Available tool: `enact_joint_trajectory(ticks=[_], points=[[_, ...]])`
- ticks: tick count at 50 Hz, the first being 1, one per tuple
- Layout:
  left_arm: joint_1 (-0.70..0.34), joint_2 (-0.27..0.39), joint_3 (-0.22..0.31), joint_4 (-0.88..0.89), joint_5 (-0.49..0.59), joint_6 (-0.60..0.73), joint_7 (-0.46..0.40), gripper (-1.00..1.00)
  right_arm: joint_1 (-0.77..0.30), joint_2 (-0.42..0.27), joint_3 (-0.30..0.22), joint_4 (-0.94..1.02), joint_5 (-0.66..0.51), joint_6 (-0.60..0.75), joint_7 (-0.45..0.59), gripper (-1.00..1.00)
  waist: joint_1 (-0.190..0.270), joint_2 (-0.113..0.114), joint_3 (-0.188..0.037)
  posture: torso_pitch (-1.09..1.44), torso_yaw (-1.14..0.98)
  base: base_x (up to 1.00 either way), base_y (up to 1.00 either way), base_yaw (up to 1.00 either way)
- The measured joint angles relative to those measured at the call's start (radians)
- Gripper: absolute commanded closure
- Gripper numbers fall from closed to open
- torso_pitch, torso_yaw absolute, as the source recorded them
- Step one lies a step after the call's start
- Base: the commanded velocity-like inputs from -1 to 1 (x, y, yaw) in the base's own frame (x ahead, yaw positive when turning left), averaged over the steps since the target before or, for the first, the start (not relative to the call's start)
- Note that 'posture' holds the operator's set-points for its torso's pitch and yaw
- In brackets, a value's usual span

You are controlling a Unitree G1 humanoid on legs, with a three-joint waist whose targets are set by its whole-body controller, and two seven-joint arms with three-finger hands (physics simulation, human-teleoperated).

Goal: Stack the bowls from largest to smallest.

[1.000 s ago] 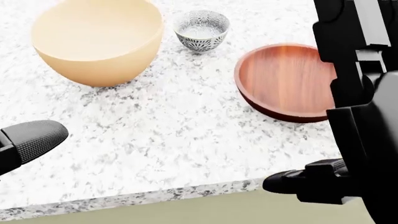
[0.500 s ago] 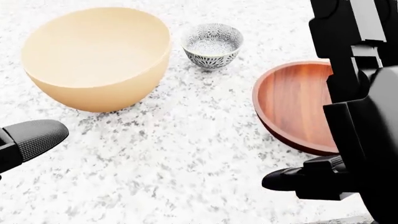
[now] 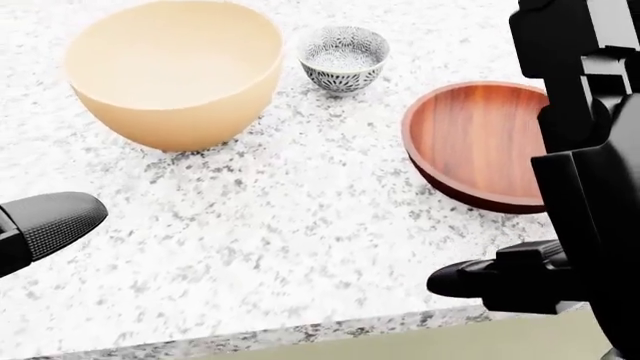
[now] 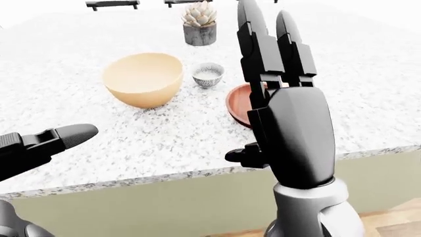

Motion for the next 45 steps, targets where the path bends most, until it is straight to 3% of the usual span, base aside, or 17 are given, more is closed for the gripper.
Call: enact_joint_trajectory(ticks=[14,20,26,28,30,31,33,35,38,40,42,45], points=[[0.004,0.000,0.005,0.003,-0.004,0.003,0.001,-1.00,0.013,-0.006,0.022,0.002,-0.016,-0.011,-0.014,-1.00,0.019,-0.019,-0.006,0.00,0.00,0.01,0.00,0.00],[0.005,-0.005,0.003,0.002,0.002,-0.001,-0.003,-1.00,0.031,0.005,0.020,0.002,-0.008,-0.040,-0.022,-1.00,0.031,-0.021,0.010,0.00,0.00,0.17,0.00,0.00],[0.001,-0.009,-0.007,-0.005,-0.001,-0.018,-0.009,-1.00,0.038,0.001,0.006,-0.005,-0.014,-0.034,-0.027,-1.00,0.027,0.020,-0.001,0.00,0.00,0.17,0.00,0.00],[-0.001,-0.008,-0.002,-0.003,0.000,-0.016,-0.009,-1.00,0.030,0.003,0.009,-0.003,-0.013,-0.034,-0.028,-1.00,0.027,0.047,-0.006,0.00,0.00,0.16,0.00,0.00],[0.006,-0.006,0.006,-0.001,0.001,-0.013,-0.007,-1.00,0.034,0.006,0.020,0.001,-0.009,-0.039,-0.026,-1.00,0.035,0.027,0.010,0.00,0.00,0.16,0.00,0.00],[0.008,-0.007,0.010,0.002,0.001,-0.010,-0.008,-1.00,0.035,0.006,0.022,0.006,-0.007,-0.041,-0.022,-1.00,0.037,0.028,0.014,0.00,0.00,0.17,0.00,0.00],[0.008,-0.009,0.012,0.007,0.001,-0.004,-0.009,-1.00,0.037,0.006,0.021,0.011,-0.006,-0.042,-0.016,-1.00,0.036,0.030,0.012,0.00,0.00,0.16,0.00,0.00],[0.003,-0.010,0.008,0.006,0.001,-0.004,-0.011,-1.00,0.033,0.007,0.015,0.006,-0.008,-0.040,-0.016,-1.00,0.032,0.018,0.007,0.00,0.00,0.16,0.00,0.00],[-0.001,-0.009,0.007,-0.004,0.000,-0.010,-0.011,-1.00,0.029,0.007,0.016,-0.006,-0.011,-0.040,-0.021,-1.00,0.035,-0.017,0.010,0.00,0.00,0.17,0.00,0.00],[-0.002,-0.010,0.006,-0.004,0.000,-0.013,-0.010,-1.00,0.028,0.006,0.018,-0.007,-0.011,-0.041,-0.024,-1.00,0.036,-0.056,0.002,0.00,0.00,0.18,0.00,0.00],[0.003,-0.017,-0.002,-0.001,-0.001,-0.019,-0.014,-1.00,0.037,-0.001,0.009,-0.002,-0.012,-0.037,-0.024,-1.00,0.025,-0.041,0.012,0.00,0.00,0.18,0.00,0.00],[0.004,-0.017,0.001,0.007,-0.001,-0.018,-0.020,-1.00,0.038,0.001,0.003,0.007,-0.016,-0.026,-0.019,-1.00,0.027,-0.047,0.010,0.00,0.00,0.18,0.00,0.00]])
